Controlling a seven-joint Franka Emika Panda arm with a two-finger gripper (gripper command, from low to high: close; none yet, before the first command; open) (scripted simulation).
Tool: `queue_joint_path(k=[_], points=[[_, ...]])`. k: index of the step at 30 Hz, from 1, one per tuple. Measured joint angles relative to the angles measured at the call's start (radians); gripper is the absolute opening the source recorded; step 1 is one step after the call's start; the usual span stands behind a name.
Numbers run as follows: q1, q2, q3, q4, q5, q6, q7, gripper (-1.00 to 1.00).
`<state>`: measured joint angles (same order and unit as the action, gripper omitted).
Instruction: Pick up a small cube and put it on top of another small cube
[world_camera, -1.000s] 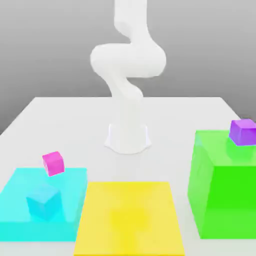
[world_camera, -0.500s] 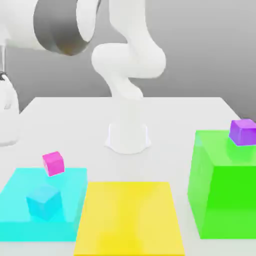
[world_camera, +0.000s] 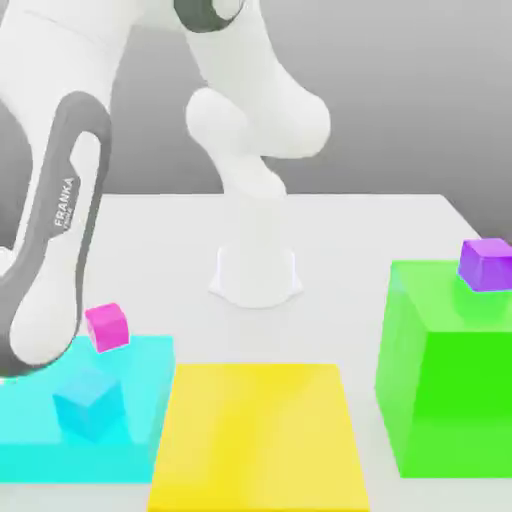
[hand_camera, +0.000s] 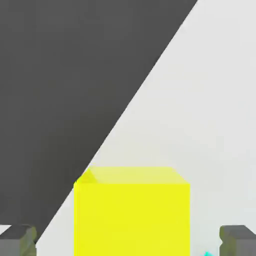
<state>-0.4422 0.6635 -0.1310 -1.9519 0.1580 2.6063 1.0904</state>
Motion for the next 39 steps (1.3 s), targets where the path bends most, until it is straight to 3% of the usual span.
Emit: queue_joint_path(k=[5,10,23,36,39], points=[[-0.001,0.009,0.001,0.002,0.005,0.008,-0.004,-1.0],[0.02,-0.127,-0.026,-0.037,-0.019,-0.09,0.018,-1.0],[0.068,-0.6,-0.132,-0.444,-0.143,-0.148,0.371,-1.0],[-0.058,-1.081,-0.081,-0.861,-0.284,-0.206,0.76,-1.0],[-0.074,-1.074,-0.079,-0.918,-0.289,-0.141,0.791,-1.0]])
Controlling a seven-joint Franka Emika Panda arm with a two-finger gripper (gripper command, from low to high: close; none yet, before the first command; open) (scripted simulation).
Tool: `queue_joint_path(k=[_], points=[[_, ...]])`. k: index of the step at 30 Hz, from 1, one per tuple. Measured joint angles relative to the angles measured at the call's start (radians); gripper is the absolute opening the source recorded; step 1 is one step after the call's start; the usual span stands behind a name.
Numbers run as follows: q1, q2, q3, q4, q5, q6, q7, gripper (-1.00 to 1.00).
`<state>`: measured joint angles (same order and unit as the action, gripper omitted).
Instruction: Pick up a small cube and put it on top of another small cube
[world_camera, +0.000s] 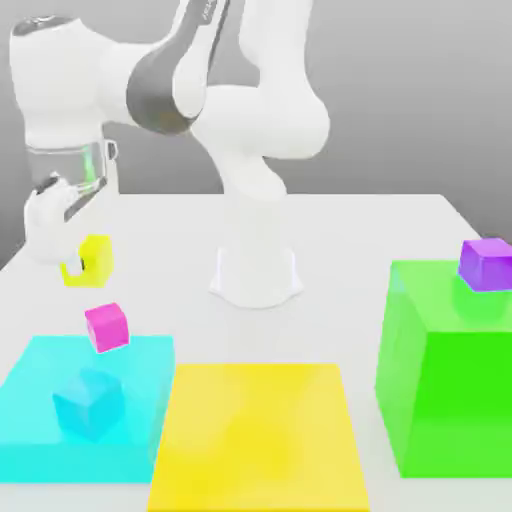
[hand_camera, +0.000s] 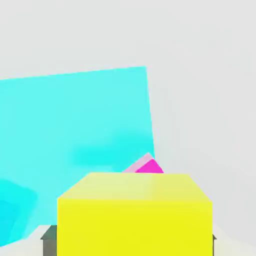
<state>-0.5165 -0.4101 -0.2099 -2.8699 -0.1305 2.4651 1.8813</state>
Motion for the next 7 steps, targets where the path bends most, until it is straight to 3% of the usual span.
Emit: queue_joint_path(k=[3,4,7], points=[[0.004,0.096,-0.009,-0.028,0.005,0.123,-0.002,-1.0],[0.006,0.128,-0.011,-0.035,0.008,0.163,-0.004,1.0],[0.006,0.128,-0.011,-0.035,0.008,0.163,-0.004,1.0]])
